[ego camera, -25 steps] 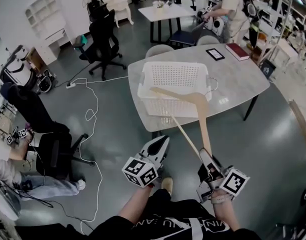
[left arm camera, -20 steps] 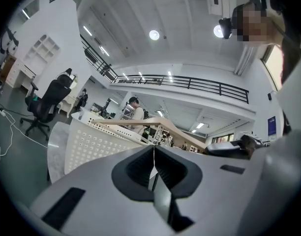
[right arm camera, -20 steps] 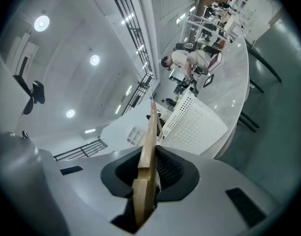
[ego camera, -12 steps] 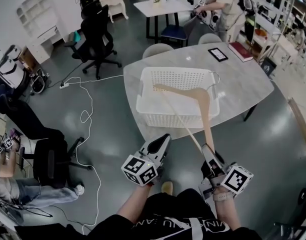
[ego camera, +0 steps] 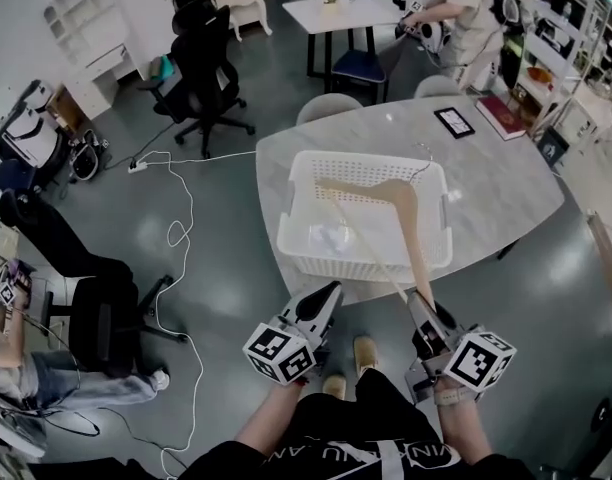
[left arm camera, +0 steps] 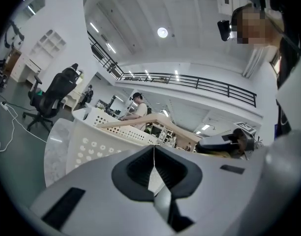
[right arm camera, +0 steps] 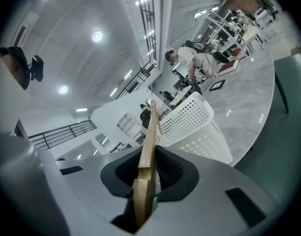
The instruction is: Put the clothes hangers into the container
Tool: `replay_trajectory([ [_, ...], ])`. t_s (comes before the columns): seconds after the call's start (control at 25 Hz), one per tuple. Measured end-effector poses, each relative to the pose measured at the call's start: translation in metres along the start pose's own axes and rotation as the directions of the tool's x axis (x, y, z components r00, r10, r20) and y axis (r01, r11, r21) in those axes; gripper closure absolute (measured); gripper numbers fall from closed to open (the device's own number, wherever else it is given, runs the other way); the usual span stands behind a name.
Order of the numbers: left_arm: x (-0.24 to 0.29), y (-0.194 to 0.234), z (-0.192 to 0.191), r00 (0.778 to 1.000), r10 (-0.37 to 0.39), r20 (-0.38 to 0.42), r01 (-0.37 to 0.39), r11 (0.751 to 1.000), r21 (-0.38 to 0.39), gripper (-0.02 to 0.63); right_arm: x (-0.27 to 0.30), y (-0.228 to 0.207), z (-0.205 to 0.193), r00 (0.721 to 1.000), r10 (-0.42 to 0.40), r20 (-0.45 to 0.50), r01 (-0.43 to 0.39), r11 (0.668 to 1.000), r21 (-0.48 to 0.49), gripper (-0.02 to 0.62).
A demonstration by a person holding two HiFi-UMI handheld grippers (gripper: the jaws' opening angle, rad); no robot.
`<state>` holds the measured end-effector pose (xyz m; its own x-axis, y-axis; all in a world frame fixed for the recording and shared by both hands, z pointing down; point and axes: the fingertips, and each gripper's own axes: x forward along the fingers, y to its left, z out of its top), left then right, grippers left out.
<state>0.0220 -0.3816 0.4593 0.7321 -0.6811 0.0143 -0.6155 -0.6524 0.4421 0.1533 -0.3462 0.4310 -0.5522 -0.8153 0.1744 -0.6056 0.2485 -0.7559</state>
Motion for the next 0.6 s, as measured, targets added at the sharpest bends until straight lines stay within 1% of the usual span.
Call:
replay_trajectory([
  [0.24, 0.016, 0.012, 0.014, 0.999, 0.023, 0.025, -0.023, 1.000, 0.003, 0.595, 0.027, -0.012, 0.013, 0.996, -0.011, -0.085, 0.006, 0.998, -0.061, 0.531],
  [0.6, 0.022, 0.026, 0.012, 0.998, 0.055, 0.025, -0.054, 0.998, -0.020, 0.595, 0.054, -0.026, 0.020, 0.987, -0.037, -0.158, 0.022, 0.995, -0.095, 0.531],
])
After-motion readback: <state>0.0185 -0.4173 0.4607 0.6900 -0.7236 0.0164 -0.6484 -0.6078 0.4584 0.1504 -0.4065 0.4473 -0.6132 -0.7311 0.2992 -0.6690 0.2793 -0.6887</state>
